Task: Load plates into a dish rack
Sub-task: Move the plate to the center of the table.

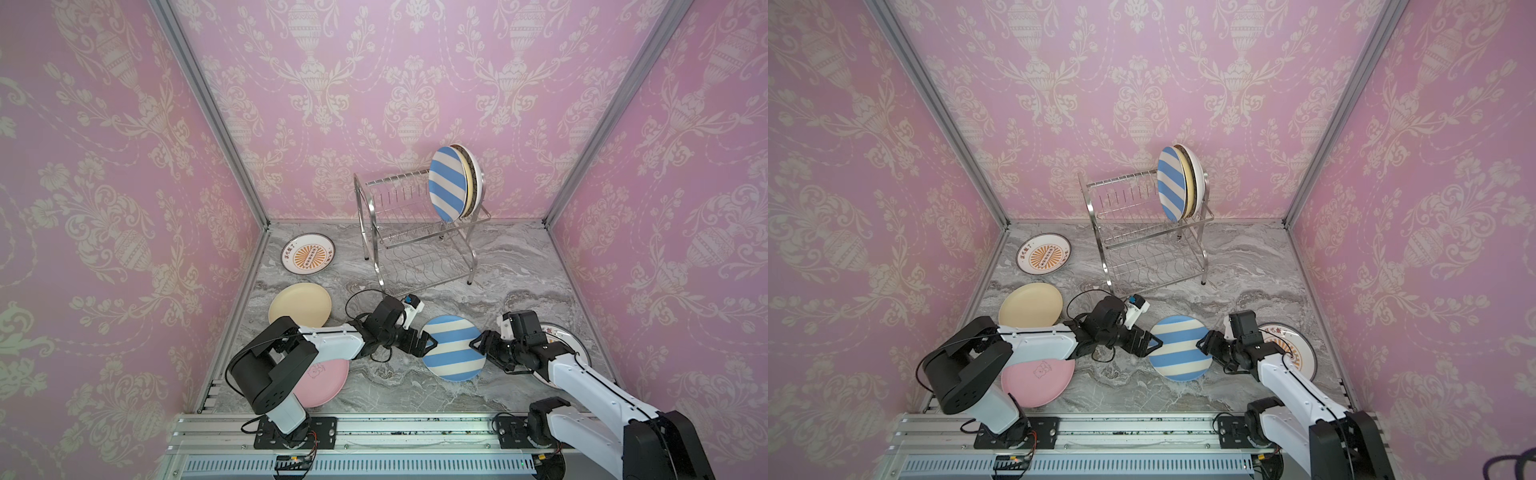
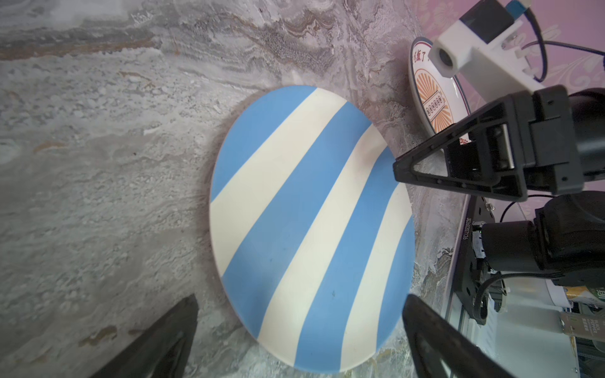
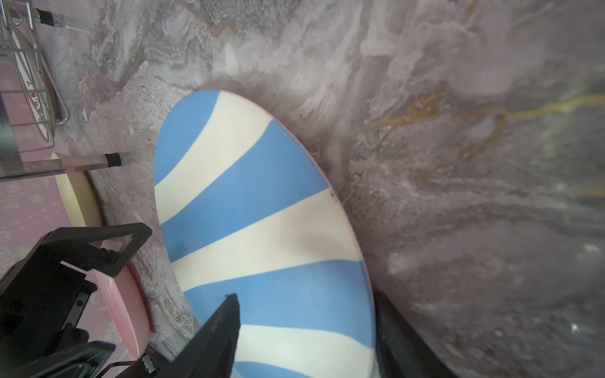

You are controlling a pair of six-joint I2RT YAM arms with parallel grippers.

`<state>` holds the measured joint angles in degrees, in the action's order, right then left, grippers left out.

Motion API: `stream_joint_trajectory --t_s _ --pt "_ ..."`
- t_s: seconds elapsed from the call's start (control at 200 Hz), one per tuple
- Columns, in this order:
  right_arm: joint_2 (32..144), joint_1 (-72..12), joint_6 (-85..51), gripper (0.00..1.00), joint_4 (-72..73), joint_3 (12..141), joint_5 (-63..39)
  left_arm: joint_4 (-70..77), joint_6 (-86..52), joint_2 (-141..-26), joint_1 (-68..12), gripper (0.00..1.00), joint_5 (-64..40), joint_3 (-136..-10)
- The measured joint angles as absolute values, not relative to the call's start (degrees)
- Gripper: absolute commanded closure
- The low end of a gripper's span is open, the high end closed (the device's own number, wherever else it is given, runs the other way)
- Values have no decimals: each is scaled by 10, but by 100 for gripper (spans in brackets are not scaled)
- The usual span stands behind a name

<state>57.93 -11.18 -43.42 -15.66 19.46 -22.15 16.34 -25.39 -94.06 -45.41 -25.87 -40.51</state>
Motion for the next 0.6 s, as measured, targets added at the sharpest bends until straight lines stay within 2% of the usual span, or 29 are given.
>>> stream_joint_trajectory --t_s 0.2,0.385,0.6 --pt "576 -112 -435 42 -114 172 -234 156 -249 -968 -463 1 -270 -437" --pt "583 -112 -435 43 -79 161 -243 136 -243 -973 -465 1 -271 -440" --pt "593 -113 -435 42 -57 158 -251 24 -195 -914 -466 1 -194 -466"
